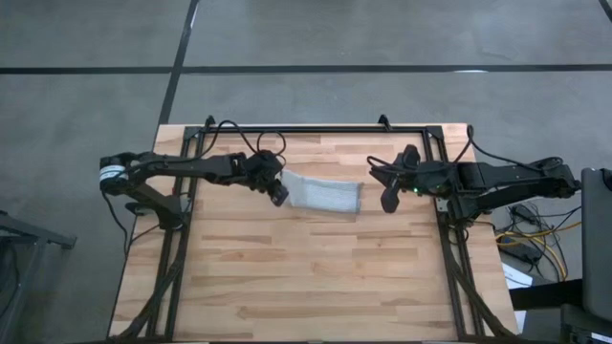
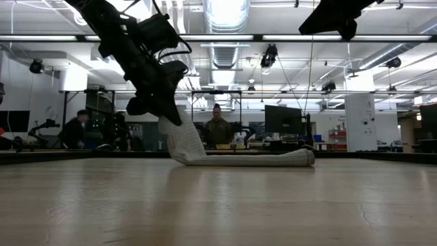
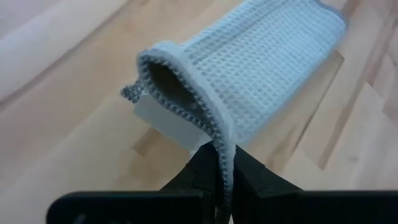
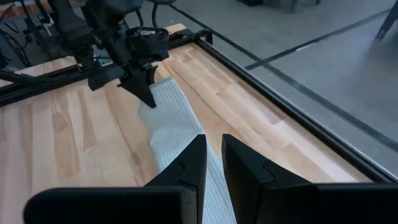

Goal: Roll towel
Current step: Roll the gray towel

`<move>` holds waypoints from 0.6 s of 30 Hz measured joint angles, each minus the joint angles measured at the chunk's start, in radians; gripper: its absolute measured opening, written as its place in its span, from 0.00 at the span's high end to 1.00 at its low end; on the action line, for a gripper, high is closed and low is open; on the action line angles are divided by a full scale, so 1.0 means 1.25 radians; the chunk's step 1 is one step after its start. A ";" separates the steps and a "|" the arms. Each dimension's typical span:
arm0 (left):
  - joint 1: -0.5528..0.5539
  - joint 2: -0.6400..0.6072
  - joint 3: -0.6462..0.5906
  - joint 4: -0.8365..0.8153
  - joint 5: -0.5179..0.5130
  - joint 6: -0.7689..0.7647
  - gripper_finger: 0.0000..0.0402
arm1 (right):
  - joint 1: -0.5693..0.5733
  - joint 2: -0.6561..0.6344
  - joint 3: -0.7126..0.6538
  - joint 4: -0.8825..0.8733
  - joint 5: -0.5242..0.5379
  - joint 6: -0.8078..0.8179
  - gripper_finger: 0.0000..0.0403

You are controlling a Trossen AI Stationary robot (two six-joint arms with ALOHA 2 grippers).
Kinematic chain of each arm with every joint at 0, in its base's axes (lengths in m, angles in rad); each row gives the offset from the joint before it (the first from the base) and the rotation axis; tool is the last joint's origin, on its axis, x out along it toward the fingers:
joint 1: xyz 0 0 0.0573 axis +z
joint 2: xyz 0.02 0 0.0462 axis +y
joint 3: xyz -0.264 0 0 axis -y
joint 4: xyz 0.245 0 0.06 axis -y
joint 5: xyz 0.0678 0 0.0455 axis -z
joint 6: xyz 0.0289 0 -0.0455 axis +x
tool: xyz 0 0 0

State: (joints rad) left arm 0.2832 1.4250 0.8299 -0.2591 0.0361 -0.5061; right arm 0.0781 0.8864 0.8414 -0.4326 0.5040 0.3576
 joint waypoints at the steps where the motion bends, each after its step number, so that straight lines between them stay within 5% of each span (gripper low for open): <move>1: 0.000 0.000 0.000 0.002 -0.005 0.000 0.95 | -0.003 0.000 0.000 0.003 0.000 -0.004 0.88; 9: 0.000 0.000 0.001 0.103 0.006 0.100 0.95 | -0.039 0.033 0.000 -0.072 -0.009 0.051 0.88; 18: 0.000 0.000 0.003 0.132 0.027 0.069 0.95 | -0.089 0.171 -0.003 -0.112 -0.026 0.148 0.88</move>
State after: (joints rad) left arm 0.2835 1.4250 0.8332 -0.0938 0.0696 -0.4197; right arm -0.0334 1.0998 0.8375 -0.5722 0.4718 0.5421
